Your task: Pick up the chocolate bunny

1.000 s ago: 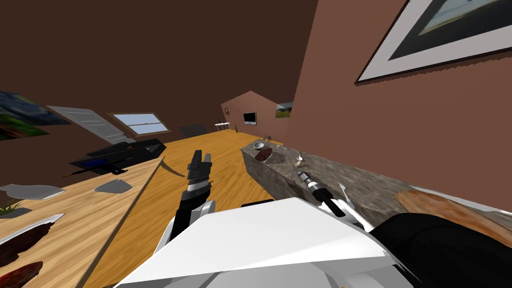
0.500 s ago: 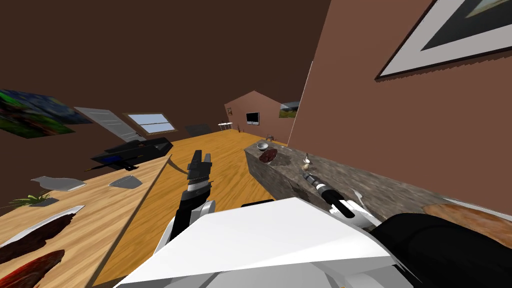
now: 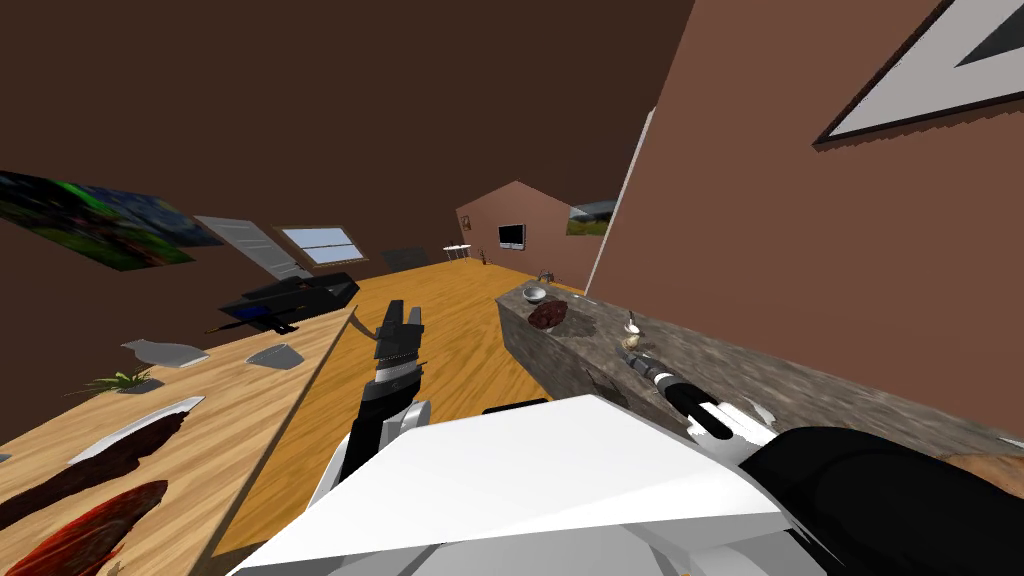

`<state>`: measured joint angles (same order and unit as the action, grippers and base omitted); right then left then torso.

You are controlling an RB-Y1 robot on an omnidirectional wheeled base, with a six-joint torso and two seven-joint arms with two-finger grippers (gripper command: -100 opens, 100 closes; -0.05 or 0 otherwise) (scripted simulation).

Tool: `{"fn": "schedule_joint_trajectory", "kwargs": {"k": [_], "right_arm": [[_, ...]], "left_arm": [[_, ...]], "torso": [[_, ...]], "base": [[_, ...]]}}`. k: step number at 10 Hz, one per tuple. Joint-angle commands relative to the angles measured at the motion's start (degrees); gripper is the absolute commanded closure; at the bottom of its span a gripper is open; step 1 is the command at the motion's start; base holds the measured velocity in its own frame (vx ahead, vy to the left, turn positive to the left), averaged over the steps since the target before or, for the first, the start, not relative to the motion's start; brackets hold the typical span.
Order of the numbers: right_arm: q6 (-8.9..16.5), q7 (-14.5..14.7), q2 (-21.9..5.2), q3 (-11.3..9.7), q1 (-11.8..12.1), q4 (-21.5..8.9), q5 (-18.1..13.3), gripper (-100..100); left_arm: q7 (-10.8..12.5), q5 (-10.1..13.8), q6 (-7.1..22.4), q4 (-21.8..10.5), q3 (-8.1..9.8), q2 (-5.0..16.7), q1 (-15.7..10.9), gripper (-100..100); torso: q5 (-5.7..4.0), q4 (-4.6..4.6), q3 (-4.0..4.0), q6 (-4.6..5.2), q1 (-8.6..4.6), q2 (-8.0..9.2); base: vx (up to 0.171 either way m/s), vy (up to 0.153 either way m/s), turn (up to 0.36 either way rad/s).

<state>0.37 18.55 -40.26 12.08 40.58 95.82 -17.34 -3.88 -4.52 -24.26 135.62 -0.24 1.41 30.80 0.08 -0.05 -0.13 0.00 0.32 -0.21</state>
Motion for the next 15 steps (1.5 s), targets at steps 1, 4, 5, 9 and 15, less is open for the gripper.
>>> {"fn": "schedule_joint_trajectory", "kwargs": {"k": [1,4,5,9,15], "right_arm": [[1.9,1.0,-2.3,0.8,1.3,-1.0,-0.7,-100],[4.4,2.4,-6.1,1.8,2.2,-4.1,-1.9,-100],[5.0,2.8,-7.1,2.1,2.4,-5.0,-2.3,-100],[4.5,2.4,-8.0,-0.3,-0.5,-8.0,-2.4,-100],[3.5,1.8,-8.8,-2.7,-8.8,-18.1,-2.4,-100]], "left_arm": [[0.0,0.0,0.0,0.0,0.00,0.0,0.0,0],[0.0,0.0,0.0,0.0,0.00,0.0,0.0,0],[0.0,0.0,0.0,0.0,0.00,0.0,0.0,0],[0.0,0.0,0.0,0.0,0.01,0.0,0.0,0],[0.0,0.0,0.0,0.0,0.01,0.0,0.0,0]], "torso": [[0.00,0.00,0.00,0.00,0.00,0.00],[0.00,0.01,0.04,0.02,-0.04,0.07],[0.00,0.02,0.04,0.01,-0.05,0.08],[-0.06,0.05,0.14,0.03,-0.27,0.25],[-0.35,0.04,0.14,-0.19,-0.50,0.27]], "base": [[0.069,0.086,0.087],[0.054,0.066,0.077],[0.067,0.058,0.066],[0.001,0.014,0.052],[-0.080,0.005,0.049]]}}
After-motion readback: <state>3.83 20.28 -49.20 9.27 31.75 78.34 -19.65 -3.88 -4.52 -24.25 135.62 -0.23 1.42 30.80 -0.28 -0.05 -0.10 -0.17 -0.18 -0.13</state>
